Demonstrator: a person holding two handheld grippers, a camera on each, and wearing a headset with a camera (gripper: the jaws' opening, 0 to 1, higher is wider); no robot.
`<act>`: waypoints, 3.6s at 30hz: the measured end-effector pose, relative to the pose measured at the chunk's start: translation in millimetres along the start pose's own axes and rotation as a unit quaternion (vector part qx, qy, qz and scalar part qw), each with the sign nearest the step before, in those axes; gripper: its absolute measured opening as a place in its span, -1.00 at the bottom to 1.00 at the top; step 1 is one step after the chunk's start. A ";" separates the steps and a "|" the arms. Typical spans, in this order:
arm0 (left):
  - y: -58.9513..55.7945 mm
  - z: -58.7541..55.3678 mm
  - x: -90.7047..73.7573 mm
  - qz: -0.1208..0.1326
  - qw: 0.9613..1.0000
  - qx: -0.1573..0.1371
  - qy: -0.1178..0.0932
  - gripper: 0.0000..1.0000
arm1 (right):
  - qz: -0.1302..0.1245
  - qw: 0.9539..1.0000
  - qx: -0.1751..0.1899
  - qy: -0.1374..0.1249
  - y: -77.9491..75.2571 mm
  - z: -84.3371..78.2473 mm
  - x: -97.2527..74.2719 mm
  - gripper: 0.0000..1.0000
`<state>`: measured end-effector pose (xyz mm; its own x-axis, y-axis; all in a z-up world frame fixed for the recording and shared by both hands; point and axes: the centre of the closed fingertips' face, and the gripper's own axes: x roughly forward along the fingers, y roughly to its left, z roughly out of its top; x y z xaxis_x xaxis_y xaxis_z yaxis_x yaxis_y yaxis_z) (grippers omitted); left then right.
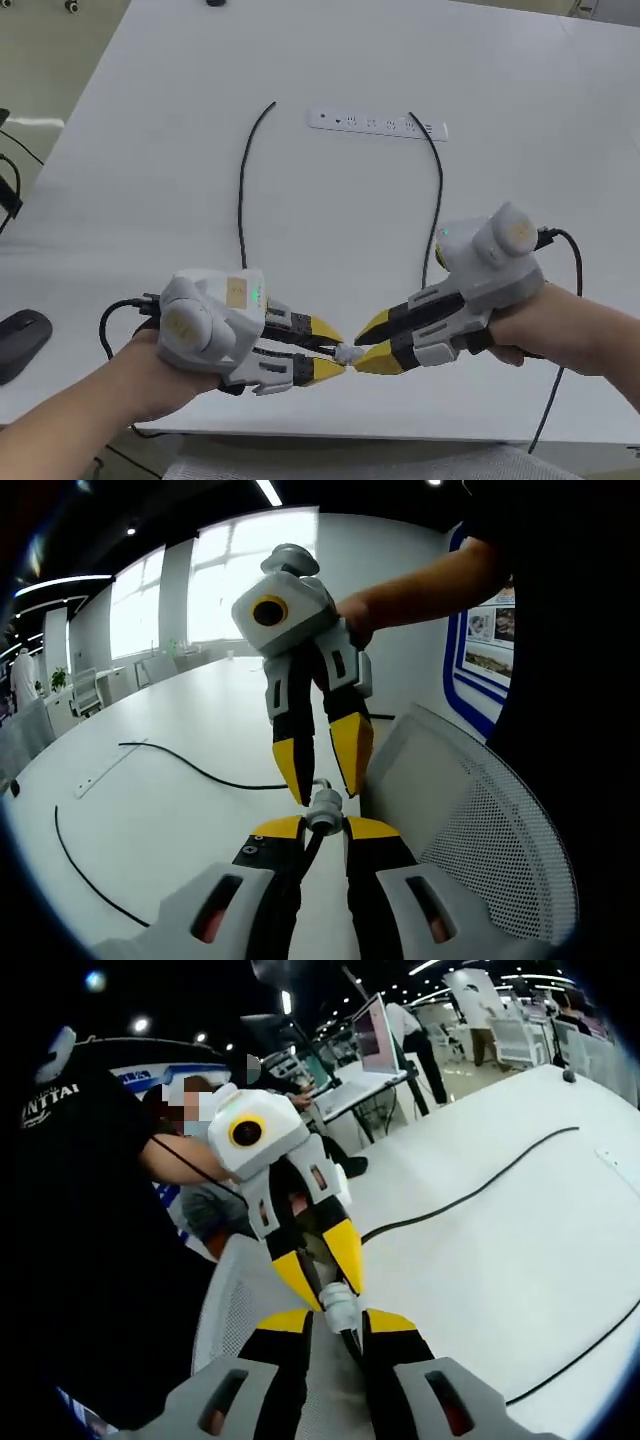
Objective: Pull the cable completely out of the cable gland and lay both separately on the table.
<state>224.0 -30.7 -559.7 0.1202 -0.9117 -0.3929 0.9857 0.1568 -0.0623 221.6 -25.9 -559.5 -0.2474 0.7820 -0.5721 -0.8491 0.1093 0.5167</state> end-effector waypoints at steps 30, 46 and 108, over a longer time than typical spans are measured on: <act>-1.7 12.3 -4.7 -0.010 1.000 0.006 -0.008 -0.69 | 0.139 0.975 0.151 -0.081 16.9 8.5 -2.3 -0.85; -5.2 4.0 0.7 -0.013 0.996 -0.091 -0.003 -0.70 | 0.015 0.995 -0.095 -0.038 16.1 -0.9 2.1 -0.88; -10.0 3.1 -9.9 -0.014 1.000 0.009 0.008 -0.68 | 0.126 0.975 0.157 -0.099 20.8 2.3 7.6 -0.80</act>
<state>213.3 -24.4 -552.3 0.0903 -0.9096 -0.4056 0.9907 0.1238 -0.0571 203.2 -16.3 -551.7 -0.3078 0.9081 -0.2839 -0.5809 0.0570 0.8120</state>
